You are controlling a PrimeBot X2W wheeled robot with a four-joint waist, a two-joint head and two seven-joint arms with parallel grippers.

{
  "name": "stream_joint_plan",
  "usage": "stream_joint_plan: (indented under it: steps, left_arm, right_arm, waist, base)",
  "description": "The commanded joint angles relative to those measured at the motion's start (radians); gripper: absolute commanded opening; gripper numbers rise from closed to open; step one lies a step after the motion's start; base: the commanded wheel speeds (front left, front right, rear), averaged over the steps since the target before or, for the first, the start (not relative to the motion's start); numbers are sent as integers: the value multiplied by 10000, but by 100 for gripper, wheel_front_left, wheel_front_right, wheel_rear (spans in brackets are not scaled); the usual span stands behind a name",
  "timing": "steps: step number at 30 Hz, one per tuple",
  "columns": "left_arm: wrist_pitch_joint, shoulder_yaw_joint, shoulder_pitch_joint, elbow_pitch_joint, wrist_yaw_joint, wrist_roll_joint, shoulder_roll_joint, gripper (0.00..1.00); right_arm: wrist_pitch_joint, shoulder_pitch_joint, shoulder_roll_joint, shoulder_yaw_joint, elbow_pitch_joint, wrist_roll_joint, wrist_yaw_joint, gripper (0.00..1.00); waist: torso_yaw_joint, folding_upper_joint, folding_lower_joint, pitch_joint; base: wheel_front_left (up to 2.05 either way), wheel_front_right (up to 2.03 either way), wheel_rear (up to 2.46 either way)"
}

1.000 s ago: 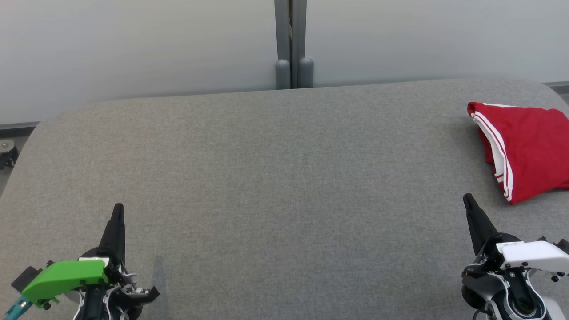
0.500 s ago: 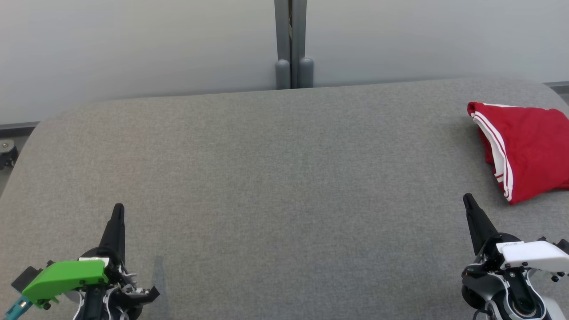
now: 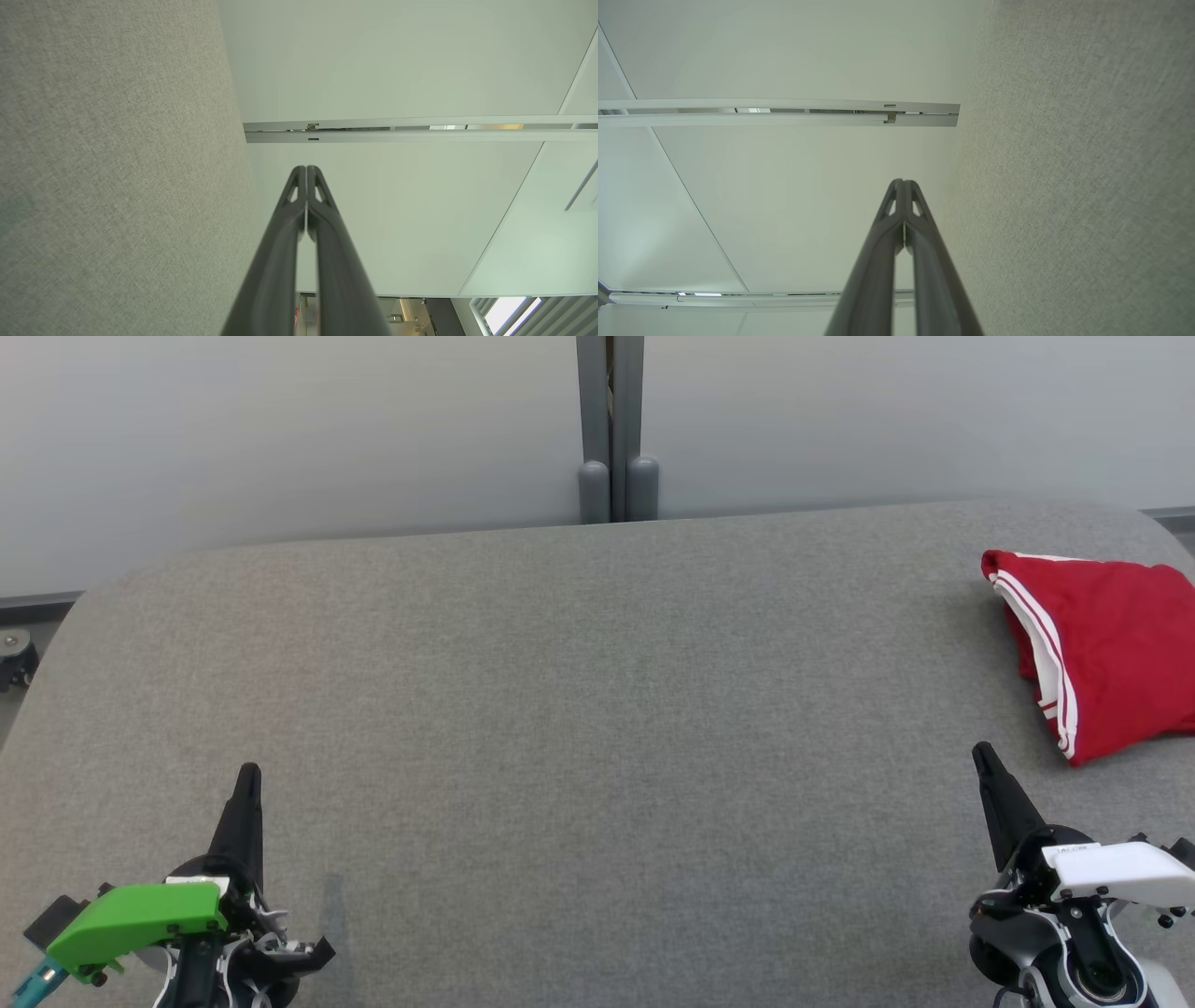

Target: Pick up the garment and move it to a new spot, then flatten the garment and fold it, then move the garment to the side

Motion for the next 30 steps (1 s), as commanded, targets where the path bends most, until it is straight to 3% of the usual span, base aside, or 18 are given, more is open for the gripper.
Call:
stream_joint_plan:
  steps: [1,30]
  left_arm:
    - [31,17,-136,-33,19,-36,70,0]
    - [30,16,-137,-33,19,-37,71,0]
  right_arm:
    - [39,-64,-53,-22,-33,22,0,0]
    - [39,-64,-53,-22,-33,21,0,0]
  waist:
    - [0,0,0,0]
    - [0,0,0,0]
  base:
    - [0,0,0]
    - [0,0,0]
